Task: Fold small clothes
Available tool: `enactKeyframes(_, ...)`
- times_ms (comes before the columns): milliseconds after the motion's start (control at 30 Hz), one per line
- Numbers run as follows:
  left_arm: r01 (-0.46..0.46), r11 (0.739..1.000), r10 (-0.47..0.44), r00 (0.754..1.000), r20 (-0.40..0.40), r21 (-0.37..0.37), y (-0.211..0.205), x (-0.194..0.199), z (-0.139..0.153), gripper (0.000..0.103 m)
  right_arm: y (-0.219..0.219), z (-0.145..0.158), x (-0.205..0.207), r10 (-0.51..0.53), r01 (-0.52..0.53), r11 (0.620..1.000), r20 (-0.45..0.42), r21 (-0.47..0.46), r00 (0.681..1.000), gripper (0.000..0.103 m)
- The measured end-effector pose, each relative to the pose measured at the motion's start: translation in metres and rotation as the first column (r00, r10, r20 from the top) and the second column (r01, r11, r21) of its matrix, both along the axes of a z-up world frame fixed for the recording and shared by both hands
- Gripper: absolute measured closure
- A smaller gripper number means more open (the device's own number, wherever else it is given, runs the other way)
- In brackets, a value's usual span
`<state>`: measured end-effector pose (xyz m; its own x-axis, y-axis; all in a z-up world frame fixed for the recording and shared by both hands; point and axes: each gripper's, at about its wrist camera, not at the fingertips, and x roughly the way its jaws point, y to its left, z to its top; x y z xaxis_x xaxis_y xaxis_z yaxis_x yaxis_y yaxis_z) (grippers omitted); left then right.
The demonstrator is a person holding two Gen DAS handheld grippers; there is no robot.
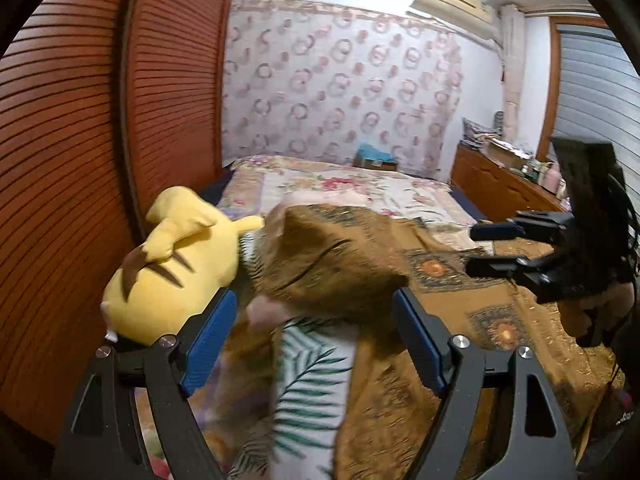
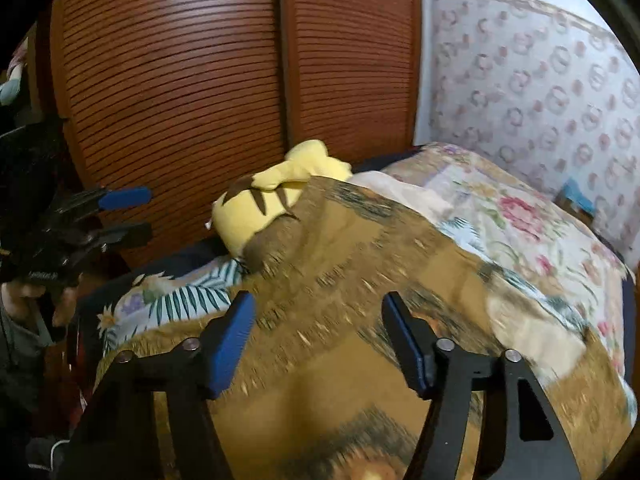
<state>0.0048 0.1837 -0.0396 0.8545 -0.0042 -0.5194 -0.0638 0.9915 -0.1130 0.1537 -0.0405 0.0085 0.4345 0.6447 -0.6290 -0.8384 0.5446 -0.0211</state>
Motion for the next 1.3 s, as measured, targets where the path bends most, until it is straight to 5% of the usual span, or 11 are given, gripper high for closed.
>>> enactKeyframes(333,-0.033,0.999,0.033,0.999,-0.02,0.001,0.014,-0.011,-0.016,0.022,0.109,-0.034,0.034,0.086,-0.078,0.982,0.042,-0.172,0.995,0.052)
enactKeyframes(433,-0.026,1.0,0.026,0.999,-0.025,0.002,0.013,-0.01,-0.019,0.022,0.123,-0.047,0.048,0.055,-0.05,0.976,0.015,-0.214,0.998,0.067)
enactKeyframes(500,-0.023,1.0,0.023,0.999,-0.029,0.005,0.012,-0.009,-0.02,0.022,0.125,-0.051,0.055,0.057,-0.058,0.978,-0.014,-0.2,0.998,0.088)
enactKeyframes(633,-0.014,1.0,0.014,0.999,-0.038,0.004,0.008,-0.007,-0.025,0.022,0.109,-0.047,0.063,0.028,-0.03,0.994,-0.023,-0.104,0.999,0.097)
enactKeyframes(833,0.009,1.0,-0.008,0.999,-0.049,0.013,-0.003,-0.003,-0.027,0.022,0.061,-0.058,0.068,-0.165,0.164,0.984,-0.021,-0.065,0.986,0.097)
enactKeyframes(967,0.02,1.0,-0.019,0.999,-0.048,0.02,-0.009,0.0,-0.024,0.022,0.052,-0.069,0.073,-0.211,0.208,0.973,-0.018,-0.1,0.977,0.072)
enactKeyframes(1100,0.03,0.999,-0.029,0.998,-0.049,0.02,-0.015,0.001,-0.024,0.022,0.051,-0.065,0.07,-0.21,0.208,0.976,-0.013,-0.069,0.978,0.053)
enactKeyframes(1300,0.038,0.999,-0.037,0.998,-0.059,0.021,-0.019,0.003,-0.025,0.022,0.068,-0.069,0.058,-0.127,0.127,0.99,0.008,-0.069,0.992,0.053)
